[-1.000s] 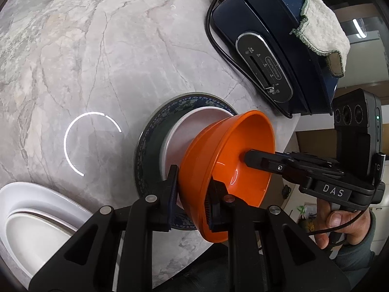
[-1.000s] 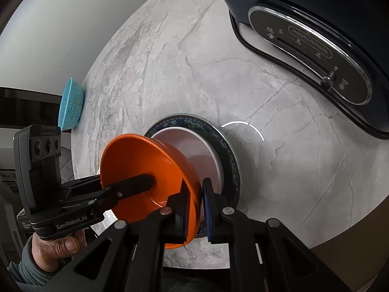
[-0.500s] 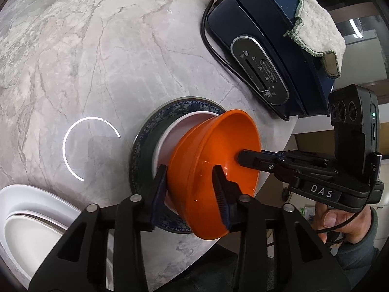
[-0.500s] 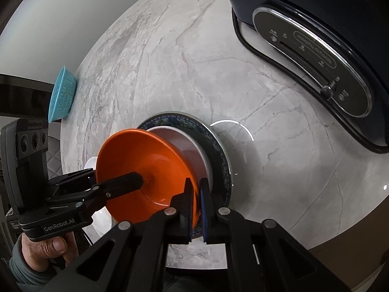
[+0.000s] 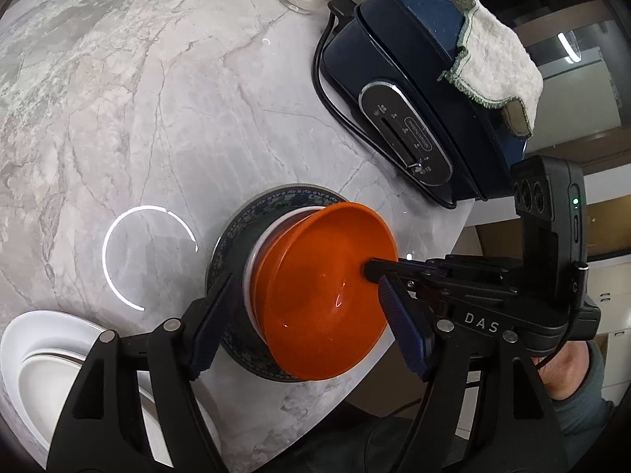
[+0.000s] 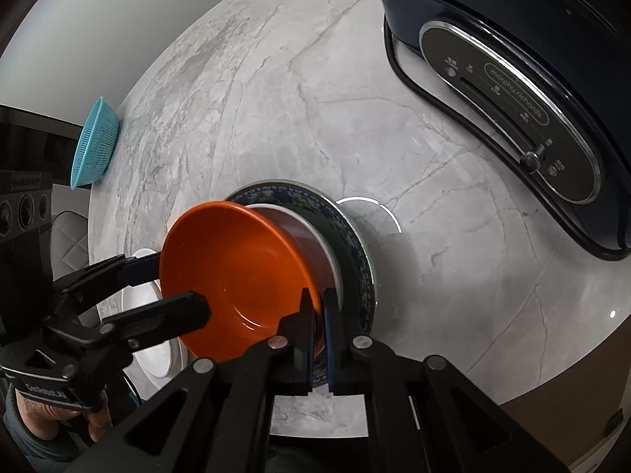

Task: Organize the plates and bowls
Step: 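Lower the orange bowl into the white bowl and open both grippers, then grip the nested bowl stack rim with both grippers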

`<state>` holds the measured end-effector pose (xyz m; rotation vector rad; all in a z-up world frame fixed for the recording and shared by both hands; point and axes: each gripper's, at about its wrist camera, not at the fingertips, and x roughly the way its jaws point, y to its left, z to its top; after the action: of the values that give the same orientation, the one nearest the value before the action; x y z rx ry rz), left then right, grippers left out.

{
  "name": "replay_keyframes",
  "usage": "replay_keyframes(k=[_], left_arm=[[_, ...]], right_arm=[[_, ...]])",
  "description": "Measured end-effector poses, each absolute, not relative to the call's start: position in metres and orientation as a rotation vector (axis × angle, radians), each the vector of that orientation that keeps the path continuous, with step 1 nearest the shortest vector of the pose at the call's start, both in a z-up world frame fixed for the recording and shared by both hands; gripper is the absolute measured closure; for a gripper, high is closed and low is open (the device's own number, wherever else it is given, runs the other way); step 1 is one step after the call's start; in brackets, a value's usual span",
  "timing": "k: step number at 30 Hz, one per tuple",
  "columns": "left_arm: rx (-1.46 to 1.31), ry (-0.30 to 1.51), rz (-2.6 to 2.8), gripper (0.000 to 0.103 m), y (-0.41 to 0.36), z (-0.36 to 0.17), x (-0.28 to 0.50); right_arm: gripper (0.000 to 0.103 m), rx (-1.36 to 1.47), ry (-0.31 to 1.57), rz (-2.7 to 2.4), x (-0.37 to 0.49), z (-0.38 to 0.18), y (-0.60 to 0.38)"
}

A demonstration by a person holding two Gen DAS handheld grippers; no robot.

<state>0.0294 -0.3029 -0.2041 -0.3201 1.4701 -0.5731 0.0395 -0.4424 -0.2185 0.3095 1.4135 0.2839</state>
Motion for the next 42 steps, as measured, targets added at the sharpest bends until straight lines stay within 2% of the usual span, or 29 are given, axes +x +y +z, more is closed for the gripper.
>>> replay_keyframes(k=[8,14,18,20,24,28,32,34,36,42], left_arm=[[-0.344,1.456,-0.523,0.031,-0.274,-0.205,0.04],[-0.319,1.438,-0.523,0.031,-0.236,-0.203,0.05],[-0.296,1.434,-0.543,0.031,-0.219,-0.205,0.056],[-0.296,1.438,-0.552,0.031,-0.212,-0.207,0.059],[-0.311,1.467,-0.595,0.031,-0.208,-0.216,0.059],[-0.278,1.498,-0.669,0.031,-0.219,-0.226,0.054],[-0.265,1.525,-0.728,0.031,-0.227,-0.238,0.05],[-0.251,1.536,-0.745,0.031,-0.229,-0.244,0.05],[-0.233,1.549,-0.74,0.031,-0.229,-0.25,0.051],[-0.226,1.56,-0.77,0.031,-0.228,-0.258,0.051]], right_arm=[[0.097,0.294,1.417,0.274,0.041,-0.219,-0.441],[0.088,0.299,1.404,0.276,0.042,-0.214,-0.44],[0.059,0.329,1.386,0.27,0.041,-0.209,-0.443],[0.059,0.349,1.38,0.273,0.04,-0.205,-0.444],[0.052,0.41,1.328,0.308,0.035,-0.191,-0.454],[0.052,0.45,1.266,0.307,0.027,-0.176,-0.475],[0.053,0.44,1.307,0.217,0.018,-0.194,-0.5],[0.061,0.45,1.328,0.204,0.016,-0.205,-0.505],[0.065,0.459,1.346,0.214,0.017,-0.215,-0.504],[0.067,0.457,1.355,0.265,0.019,-0.229,-0.489]])
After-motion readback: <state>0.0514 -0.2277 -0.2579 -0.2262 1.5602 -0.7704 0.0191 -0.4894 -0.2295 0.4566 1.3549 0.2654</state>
